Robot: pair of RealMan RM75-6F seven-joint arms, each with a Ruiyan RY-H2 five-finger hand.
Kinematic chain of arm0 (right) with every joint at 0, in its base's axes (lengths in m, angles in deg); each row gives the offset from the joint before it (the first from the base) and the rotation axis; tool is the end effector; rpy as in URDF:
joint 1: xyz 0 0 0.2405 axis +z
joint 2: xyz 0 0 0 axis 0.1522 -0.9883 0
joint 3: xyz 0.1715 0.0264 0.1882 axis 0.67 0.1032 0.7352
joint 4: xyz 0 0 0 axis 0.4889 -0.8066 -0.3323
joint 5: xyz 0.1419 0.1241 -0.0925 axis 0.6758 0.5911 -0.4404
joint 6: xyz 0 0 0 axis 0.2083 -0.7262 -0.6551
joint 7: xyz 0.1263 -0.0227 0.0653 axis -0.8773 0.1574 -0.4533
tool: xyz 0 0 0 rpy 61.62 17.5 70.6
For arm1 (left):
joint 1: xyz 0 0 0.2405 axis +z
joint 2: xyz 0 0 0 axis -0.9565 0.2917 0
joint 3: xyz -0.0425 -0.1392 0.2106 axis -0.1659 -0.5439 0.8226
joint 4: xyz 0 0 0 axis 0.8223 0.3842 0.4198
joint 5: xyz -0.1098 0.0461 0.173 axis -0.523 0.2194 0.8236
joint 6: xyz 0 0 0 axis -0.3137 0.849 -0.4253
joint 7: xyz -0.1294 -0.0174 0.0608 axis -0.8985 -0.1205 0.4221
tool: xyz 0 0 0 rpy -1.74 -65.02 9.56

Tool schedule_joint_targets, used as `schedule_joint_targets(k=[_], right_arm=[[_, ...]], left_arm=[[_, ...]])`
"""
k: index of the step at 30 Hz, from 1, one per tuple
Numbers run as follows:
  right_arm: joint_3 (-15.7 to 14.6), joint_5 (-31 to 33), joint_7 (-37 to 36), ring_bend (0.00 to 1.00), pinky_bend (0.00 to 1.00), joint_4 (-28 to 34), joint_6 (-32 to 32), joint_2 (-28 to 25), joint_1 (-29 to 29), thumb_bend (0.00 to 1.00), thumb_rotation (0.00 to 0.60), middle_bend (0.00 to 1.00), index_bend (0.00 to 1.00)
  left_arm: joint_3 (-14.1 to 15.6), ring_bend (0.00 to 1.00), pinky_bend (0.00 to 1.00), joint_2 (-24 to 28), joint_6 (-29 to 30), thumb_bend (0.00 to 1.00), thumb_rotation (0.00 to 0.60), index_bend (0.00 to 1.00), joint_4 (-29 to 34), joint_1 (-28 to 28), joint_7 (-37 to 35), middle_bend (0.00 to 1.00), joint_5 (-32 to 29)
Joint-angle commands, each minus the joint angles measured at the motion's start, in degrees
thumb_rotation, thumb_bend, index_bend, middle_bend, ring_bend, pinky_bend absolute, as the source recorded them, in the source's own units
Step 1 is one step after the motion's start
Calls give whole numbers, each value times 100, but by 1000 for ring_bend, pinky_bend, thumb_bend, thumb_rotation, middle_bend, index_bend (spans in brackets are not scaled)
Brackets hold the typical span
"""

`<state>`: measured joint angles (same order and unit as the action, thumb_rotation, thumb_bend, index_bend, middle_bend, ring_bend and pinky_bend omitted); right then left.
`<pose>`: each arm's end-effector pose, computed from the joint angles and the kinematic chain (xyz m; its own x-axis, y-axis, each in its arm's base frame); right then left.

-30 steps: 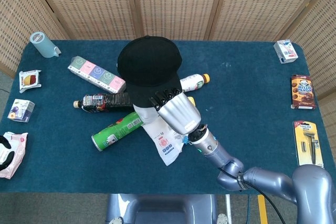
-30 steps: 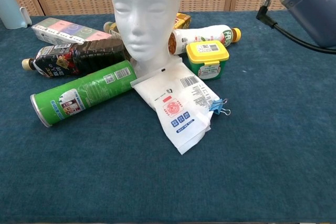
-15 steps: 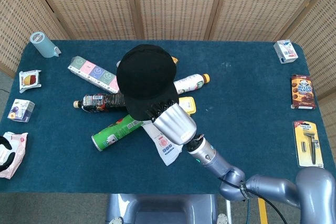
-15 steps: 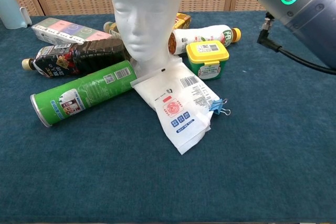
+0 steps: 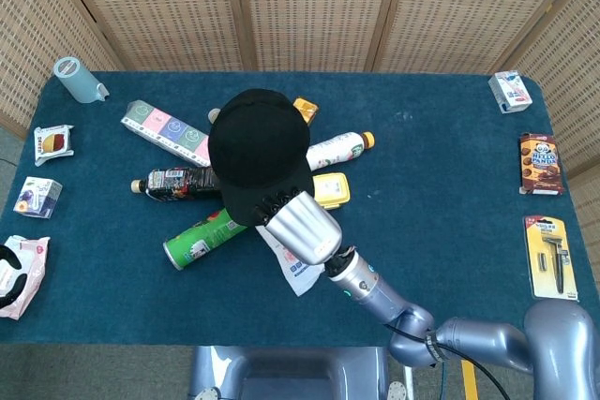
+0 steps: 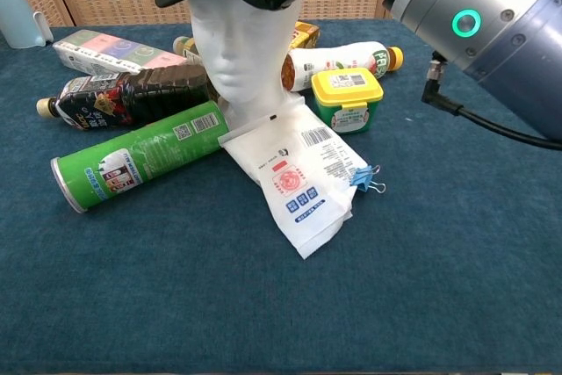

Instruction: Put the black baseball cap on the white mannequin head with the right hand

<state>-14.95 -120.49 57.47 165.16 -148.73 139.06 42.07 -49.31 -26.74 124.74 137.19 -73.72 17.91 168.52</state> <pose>0.0030 -0.3062 0.0105 0.3055 0.4548 0.8366 -0.4850 -0.6817 0.5477 -0.3447 0.1538 0.1877 0.3709 0.0022 0.9287 0.9254 0.0824 -0.3698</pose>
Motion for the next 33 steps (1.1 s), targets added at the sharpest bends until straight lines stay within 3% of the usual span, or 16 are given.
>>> schedule_joint_targets(k=[1, 14, 33], right_arm=[[-41, -11, -5, 800, 934, 34, 47, 6, -11, 394, 600, 714, 680], [-72, 129, -68, 755, 900, 169, 295, -96, -70, 391, 600, 674, 647], [-109, -15, -493, 644, 799, 307, 245, -394, -193, 340, 600, 507, 350]], left_arm=[[4, 355, 355, 6, 6, 322, 600, 528, 2, 11, -5, 444, -6], [2, 355, 355, 7, 10, 322, 600, 528, -12, 19, -24, 444, 3], [-20, 356, 355, 52, -2, 322, 600, 528, 101, -18, 89, 443, 28]])
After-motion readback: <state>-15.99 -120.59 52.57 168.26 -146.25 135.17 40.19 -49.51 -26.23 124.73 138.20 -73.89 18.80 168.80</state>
